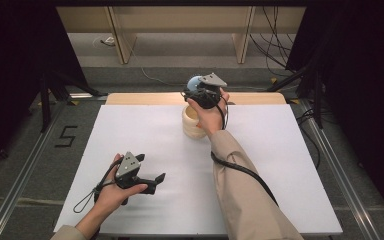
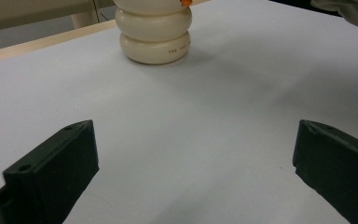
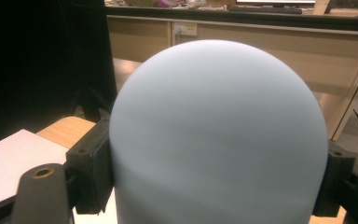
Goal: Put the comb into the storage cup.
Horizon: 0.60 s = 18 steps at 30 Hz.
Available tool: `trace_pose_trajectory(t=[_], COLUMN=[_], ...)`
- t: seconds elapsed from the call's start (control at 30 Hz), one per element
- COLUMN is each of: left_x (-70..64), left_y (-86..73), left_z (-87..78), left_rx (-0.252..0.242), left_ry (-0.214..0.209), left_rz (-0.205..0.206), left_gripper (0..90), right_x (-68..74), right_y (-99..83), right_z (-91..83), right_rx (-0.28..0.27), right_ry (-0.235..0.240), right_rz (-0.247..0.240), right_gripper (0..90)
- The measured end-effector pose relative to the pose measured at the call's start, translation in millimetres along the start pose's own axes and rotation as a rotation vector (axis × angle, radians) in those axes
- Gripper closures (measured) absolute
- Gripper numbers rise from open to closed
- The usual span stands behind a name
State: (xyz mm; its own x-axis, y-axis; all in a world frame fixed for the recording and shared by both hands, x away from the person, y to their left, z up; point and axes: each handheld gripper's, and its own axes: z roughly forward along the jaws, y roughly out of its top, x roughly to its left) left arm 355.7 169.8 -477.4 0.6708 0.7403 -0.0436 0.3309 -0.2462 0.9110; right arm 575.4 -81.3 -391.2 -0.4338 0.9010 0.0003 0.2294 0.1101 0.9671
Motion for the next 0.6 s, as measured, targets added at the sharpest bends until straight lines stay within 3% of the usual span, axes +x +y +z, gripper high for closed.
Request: trace_pose_trajectory(t=[0.23,0.6], left_x=[0.2,0.6], left_y=[0.2,0.1], left_z=[-0.1,0.1], left_rx=[-0.003,-0.001], left_ry=[0.001,-0.001], left_rz=[-0.003,-0.003], left_gripper=[0.0,0.0], right_x=[-1.7,1.0], right_y=[1.6,4.7], right_z=[4.9,13.4], right_rx=[0.012,0.042], right_ry=[0.001,0.032], right_rz=[0.004,-0.033], right_gripper=[21.3,21.2])
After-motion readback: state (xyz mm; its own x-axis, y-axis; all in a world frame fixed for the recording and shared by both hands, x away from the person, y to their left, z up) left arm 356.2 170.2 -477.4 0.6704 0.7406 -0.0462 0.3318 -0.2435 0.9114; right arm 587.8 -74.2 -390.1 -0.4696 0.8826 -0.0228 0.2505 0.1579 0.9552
